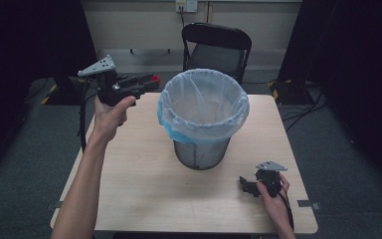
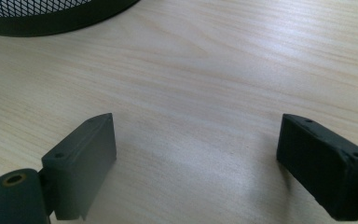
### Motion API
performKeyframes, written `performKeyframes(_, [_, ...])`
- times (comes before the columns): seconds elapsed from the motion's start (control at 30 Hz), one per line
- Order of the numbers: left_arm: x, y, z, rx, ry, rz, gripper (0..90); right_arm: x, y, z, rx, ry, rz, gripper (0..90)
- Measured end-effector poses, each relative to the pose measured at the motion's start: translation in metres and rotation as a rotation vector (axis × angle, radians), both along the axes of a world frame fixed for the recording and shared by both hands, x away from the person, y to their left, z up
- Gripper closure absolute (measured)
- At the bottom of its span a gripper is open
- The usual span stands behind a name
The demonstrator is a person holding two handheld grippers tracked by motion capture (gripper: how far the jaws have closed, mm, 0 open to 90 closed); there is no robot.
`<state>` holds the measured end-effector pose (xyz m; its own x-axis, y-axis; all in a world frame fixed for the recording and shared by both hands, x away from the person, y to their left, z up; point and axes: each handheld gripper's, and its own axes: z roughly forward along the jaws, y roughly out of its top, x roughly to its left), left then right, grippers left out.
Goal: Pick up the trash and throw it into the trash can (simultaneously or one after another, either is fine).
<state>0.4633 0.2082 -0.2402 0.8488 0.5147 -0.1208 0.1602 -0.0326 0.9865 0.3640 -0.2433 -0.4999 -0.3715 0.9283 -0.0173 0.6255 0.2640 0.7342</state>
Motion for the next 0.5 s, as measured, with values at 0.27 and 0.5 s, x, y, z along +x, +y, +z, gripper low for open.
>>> performKeyframes(0.27, [0.001,-0.023,0.007,0.002,0.000,-0.047,59.6,0.000,0.000,0.000,0.000,0.000,0.000,10.9])
performKeyframes(0.5, [0.004,-0.042,0.012,0.025,-0.005,-0.072,59.6,0.000,0.000,0.000,0.000,0.000,0.000,10.9])
